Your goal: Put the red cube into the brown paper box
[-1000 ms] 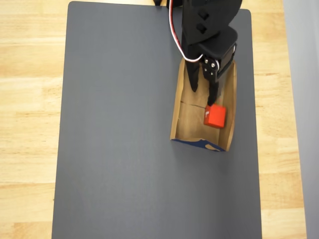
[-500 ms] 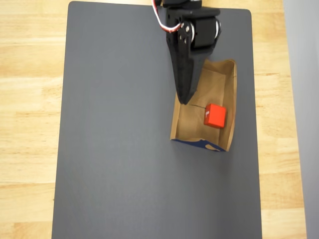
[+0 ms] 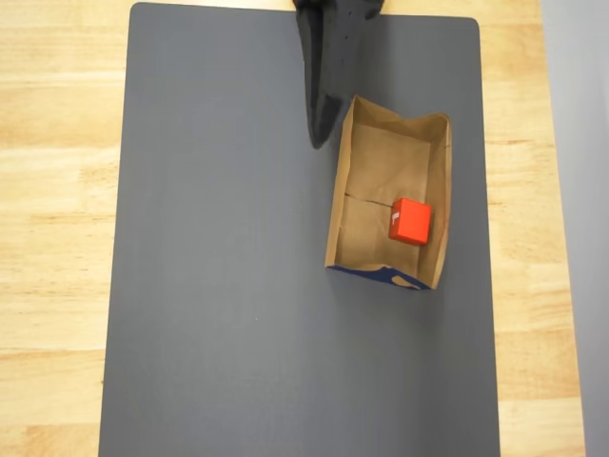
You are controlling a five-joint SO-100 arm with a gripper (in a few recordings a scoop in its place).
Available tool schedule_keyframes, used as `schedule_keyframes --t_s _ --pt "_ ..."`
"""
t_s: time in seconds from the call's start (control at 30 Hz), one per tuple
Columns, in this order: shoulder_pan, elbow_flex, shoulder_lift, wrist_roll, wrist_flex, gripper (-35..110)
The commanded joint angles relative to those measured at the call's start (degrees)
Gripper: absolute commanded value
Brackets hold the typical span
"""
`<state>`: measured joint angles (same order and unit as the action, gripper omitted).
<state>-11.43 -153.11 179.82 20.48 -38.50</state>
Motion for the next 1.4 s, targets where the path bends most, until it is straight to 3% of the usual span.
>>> schedule_keyframes --t_s 0.0,0.2,0.4,0.67,1.37 --pt "-0.4 0.0 0.2 1.3 -1.9 0" --pt "0.4 0.0 0.3 2.9 -7.7 0" --pt "0.0 0.0 0.3 -10.5 -17.9 0" --pt "-1.0 0.0 0.3 -8.8 -24.6 0" --pt "-1.5 0.0 0.3 -9.8 -24.7 0"
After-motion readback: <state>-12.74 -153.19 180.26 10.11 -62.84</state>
